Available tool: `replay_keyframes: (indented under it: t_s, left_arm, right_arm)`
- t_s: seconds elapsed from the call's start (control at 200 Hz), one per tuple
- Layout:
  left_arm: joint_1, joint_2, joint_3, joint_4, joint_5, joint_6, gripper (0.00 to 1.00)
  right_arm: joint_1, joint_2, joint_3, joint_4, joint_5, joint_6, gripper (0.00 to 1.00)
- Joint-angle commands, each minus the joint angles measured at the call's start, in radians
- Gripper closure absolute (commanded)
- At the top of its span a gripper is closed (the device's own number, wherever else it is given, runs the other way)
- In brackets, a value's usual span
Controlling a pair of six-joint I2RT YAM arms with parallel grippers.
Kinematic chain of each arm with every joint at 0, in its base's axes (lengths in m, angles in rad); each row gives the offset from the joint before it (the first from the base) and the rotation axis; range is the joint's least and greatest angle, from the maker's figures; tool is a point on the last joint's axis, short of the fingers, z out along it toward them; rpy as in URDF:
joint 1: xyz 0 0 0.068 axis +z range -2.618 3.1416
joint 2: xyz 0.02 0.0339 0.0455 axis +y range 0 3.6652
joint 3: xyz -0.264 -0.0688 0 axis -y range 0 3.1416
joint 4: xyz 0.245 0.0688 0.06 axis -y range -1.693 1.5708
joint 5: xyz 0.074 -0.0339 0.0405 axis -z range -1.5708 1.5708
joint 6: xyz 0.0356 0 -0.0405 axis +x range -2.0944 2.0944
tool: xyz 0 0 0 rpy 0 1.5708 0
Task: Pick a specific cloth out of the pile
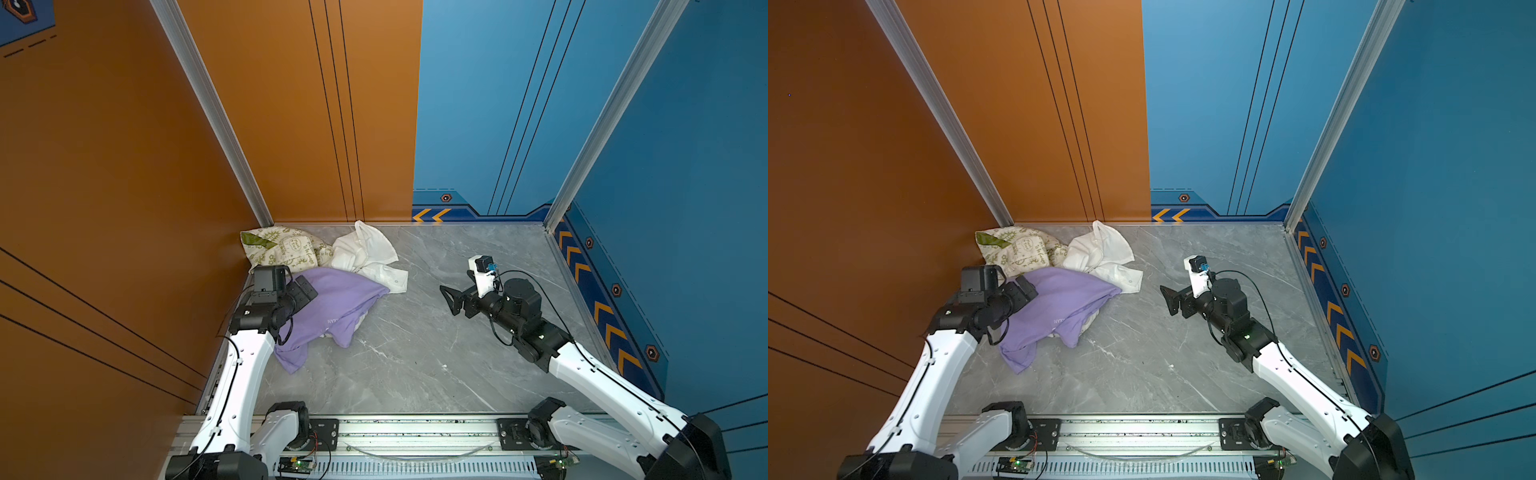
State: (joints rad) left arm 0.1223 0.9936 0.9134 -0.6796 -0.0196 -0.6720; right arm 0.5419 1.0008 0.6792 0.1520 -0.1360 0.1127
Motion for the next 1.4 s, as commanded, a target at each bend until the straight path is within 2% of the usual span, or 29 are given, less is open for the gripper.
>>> replay_keyframes:
  t_s: [0.0, 0.21, 0.49, 0.515, 0.706, 0.906, 0.986, 1.076, 1.256, 1.391]
  left_arm:
    - [0.090, -0.007, -0.053, -0.002, 0.080, -0.027, 0.02]
    - [0.243, 0.040, -0.109, 0.090, 0.190, -0.067, 0.05]
    - [0.309, 0.175, -0.104, 0.186, 0.260, -0.113, 0.13]
    - [0.310, 0.191, -0.097, 0.187, 0.262, -0.113, 0.19]
    - [0.302, 0.278, -0.060, 0.214, 0.311, -0.116, 0.40]
    - [0.297, 0.288, -0.036, 0.221, 0.326, -0.094, 0.82]
    - [0.297, 0.265, -0.022, 0.221, 0.345, -0.090, 0.93]
    - [0.290, 0.224, -0.003, 0.220, 0.346, -0.089, 1.00]
    - [0.258, 0.142, 0.064, 0.219, 0.317, -0.074, 1.00]
    - [0.188, 0.116, 0.156, 0.209, 0.289, -0.057, 1.00]
  right_arm:
    - [-0.008, 0.007, -0.006, 0.043, -0.027, 0.022, 0.00]
    - [-0.008, 0.007, -0.006, 0.041, -0.031, 0.022, 0.00]
    - [-0.009, 0.012, -0.004, 0.043, -0.032, 0.023, 0.00]
    - [-0.009, 0.012, -0.004, 0.043, -0.033, 0.023, 0.00]
    - [-0.010, 0.010, -0.004, 0.043, -0.033, 0.024, 0.00]
    - [-0.011, 0.010, -0.003, 0.044, -0.034, 0.024, 0.00]
    - [-0.011, 0.009, -0.004, 0.044, -0.033, 0.025, 0.00]
    - [-0.011, 0.010, -0.005, 0.050, -0.033, 0.029, 0.00]
    - [-0.013, 0.012, -0.008, 0.057, -0.039, 0.040, 0.00]
    - [-0.013, 0.009, -0.010, 0.058, -0.038, 0.045, 0.00]
